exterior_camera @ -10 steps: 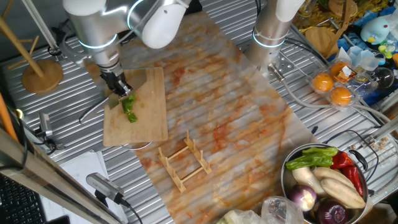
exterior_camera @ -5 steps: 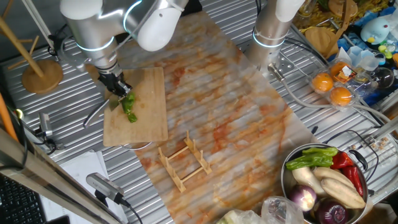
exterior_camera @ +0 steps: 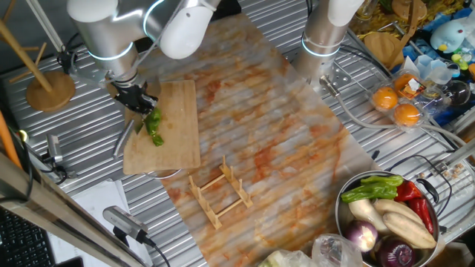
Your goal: Chop the chili peppers
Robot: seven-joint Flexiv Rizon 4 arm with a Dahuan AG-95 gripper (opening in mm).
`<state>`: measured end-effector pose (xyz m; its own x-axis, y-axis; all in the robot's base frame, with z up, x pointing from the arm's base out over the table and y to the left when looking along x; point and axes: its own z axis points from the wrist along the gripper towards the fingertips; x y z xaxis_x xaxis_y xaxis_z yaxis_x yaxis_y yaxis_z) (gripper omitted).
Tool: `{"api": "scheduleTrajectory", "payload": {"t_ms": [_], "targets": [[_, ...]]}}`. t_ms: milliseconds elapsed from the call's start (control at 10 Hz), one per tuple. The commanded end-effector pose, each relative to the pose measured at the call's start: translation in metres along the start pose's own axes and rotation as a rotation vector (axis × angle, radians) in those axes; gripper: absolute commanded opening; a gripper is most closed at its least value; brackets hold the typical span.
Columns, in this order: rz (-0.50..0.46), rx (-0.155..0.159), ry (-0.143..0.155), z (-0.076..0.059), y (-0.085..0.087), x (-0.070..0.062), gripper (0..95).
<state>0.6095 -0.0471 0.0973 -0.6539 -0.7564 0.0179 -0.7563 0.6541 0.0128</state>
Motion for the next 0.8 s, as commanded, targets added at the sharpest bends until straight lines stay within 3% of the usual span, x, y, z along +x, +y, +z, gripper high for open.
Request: {"api": "scheduleTrajectory", "payload": {"t_ms": [100, 600, 800], "targets": [[-0.309, -0.041, 0.026, 0.004, 0.002, -0.006, 0.0], [-0.325, -0.073, 0.039, 0.019, 0.013, -0.003, 0.0], [-0.320, -0.080, 0.047, 0.012, 0.017, 0.000, 0.0]]}}
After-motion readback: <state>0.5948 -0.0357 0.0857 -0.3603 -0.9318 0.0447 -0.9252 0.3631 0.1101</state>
